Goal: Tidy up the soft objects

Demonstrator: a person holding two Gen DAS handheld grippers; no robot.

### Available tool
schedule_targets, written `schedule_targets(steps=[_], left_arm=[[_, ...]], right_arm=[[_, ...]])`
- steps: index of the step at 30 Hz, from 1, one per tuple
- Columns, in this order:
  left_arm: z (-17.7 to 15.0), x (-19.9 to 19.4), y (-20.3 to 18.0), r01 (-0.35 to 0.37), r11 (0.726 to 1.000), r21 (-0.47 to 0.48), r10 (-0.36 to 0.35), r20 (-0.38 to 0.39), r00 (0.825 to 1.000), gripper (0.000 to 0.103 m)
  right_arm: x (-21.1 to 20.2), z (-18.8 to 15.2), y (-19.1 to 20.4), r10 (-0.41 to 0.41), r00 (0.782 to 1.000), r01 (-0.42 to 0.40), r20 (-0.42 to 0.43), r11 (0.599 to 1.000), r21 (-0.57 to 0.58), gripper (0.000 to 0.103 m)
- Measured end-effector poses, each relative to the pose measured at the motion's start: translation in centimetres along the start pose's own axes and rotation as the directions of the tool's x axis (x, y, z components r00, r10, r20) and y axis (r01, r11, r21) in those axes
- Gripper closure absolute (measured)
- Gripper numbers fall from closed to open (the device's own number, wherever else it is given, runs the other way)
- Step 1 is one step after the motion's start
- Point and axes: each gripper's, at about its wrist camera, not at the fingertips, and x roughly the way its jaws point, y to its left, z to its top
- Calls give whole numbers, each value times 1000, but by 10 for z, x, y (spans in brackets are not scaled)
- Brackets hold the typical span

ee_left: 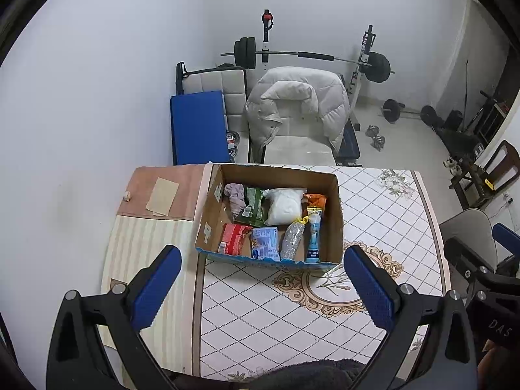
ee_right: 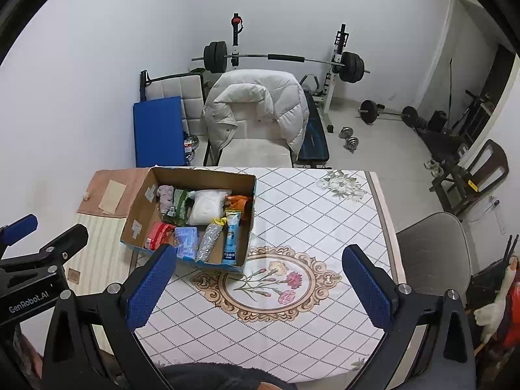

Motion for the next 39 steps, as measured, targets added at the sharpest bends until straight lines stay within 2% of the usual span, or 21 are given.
schedule_targets(steps=[10,39], left_arm=[[-3,-7,2,-1,1000,-3,1,27,1000,0],[-6,-16,-6,12,1000,9,-12,25,1000,0]], right_arm=[[-7,0,-3,-12,1000,12,12,1000,6,0],[-14,-4,-7,-26,999,26,25,1000,9,0]])
